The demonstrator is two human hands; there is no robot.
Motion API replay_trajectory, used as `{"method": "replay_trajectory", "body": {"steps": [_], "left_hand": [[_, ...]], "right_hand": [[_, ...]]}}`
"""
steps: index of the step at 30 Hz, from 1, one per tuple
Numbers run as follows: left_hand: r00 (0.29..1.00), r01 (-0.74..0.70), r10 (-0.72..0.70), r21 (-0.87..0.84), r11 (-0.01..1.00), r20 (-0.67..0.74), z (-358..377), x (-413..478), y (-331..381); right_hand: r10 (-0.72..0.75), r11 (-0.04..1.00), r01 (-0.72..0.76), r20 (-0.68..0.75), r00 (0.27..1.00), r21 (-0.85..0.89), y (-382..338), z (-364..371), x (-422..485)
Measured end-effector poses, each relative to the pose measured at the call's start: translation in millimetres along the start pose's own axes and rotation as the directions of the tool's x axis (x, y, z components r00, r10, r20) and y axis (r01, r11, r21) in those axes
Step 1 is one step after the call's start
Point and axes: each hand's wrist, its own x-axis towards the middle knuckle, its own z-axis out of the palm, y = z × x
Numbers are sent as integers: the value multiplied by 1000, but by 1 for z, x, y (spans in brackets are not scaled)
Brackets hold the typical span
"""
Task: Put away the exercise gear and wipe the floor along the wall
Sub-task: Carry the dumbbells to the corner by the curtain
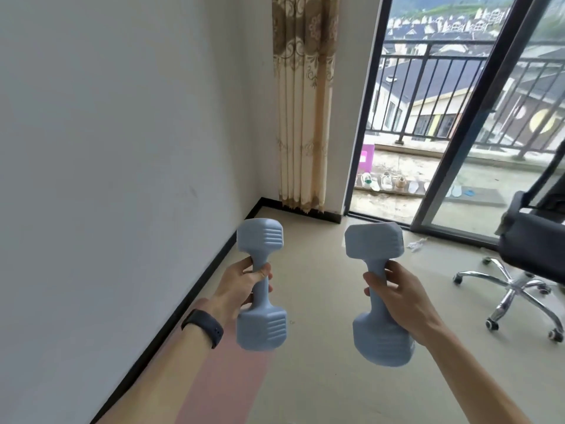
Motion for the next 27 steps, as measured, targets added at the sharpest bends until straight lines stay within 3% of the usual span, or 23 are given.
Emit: {"method": "replay_trajectory", "body": {"steps": [9, 16, 27], "left_hand": [[997, -4, 1, 31, 1000, 79, 37, 199, 85], [996, 16, -20, 47, 999, 85, 89, 370, 115], [985, 171, -172, 5, 985, 18, 141, 595, 160]], "right_hand": [[70, 997, -68, -53, 996, 43, -35, -12, 193], [89, 996, -89, -6, 996, 17, -18, -20, 372], [170, 984, -164, 102, 980, -65, -27, -37, 640]]}}
